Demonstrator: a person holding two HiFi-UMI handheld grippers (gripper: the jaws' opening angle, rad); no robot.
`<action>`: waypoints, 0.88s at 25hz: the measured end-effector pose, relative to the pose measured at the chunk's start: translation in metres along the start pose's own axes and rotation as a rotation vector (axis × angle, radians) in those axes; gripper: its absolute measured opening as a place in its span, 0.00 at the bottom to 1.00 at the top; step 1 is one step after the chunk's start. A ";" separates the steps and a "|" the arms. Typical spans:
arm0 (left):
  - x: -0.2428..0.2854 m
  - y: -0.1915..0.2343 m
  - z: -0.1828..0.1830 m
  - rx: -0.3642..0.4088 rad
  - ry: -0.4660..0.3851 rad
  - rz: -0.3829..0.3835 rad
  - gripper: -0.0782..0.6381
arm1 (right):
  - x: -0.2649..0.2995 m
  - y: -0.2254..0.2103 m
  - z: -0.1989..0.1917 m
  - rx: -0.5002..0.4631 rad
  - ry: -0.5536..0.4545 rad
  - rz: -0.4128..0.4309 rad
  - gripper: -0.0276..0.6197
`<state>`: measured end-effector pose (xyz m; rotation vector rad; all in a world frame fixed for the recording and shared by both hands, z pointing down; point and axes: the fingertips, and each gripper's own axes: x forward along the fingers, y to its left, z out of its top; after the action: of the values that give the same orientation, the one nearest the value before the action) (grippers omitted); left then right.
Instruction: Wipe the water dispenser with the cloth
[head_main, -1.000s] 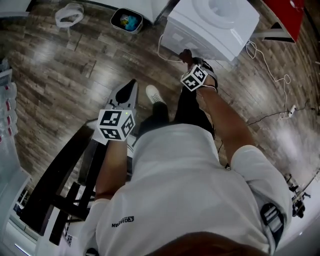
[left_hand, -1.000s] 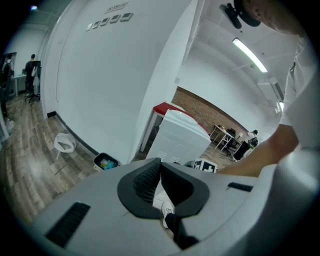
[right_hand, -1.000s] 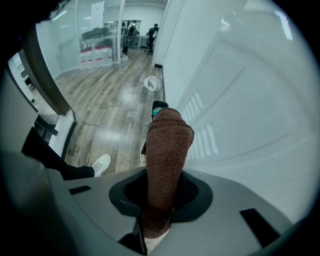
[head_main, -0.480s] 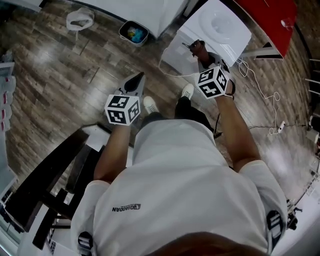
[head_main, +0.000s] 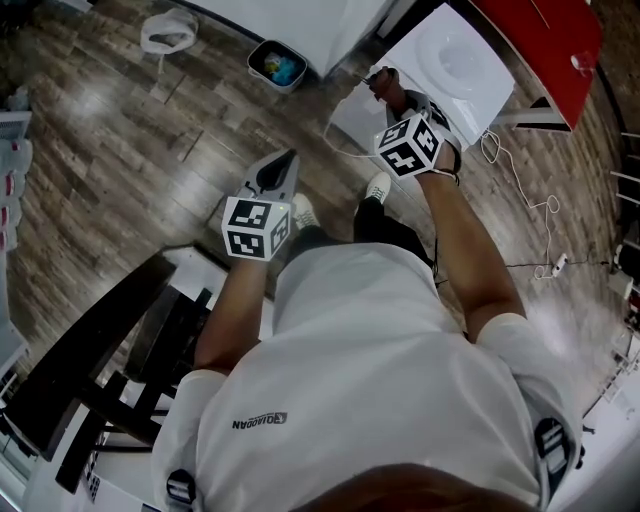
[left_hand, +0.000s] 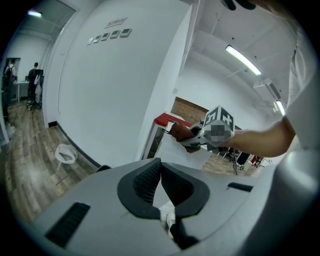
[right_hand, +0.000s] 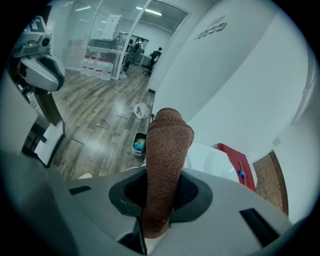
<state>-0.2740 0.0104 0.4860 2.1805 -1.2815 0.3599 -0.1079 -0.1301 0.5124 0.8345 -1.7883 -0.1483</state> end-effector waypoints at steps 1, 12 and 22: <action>0.000 0.001 -0.001 -0.006 -0.001 0.003 0.11 | 0.006 0.003 -0.001 -0.007 0.007 0.005 0.15; 0.003 0.006 -0.015 -0.052 0.012 0.036 0.11 | 0.064 0.040 -0.020 -0.027 0.074 0.037 0.15; 0.016 -0.001 -0.032 -0.091 0.063 0.050 0.11 | 0.142 0.093 -0.066 -0.058 0.156 0.099 0.15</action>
<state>-0.2633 0.0185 0.5195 2.0484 -1.2949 0.3798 -0.1148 -0.1272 0.6942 0.6962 -1.6668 -0.0679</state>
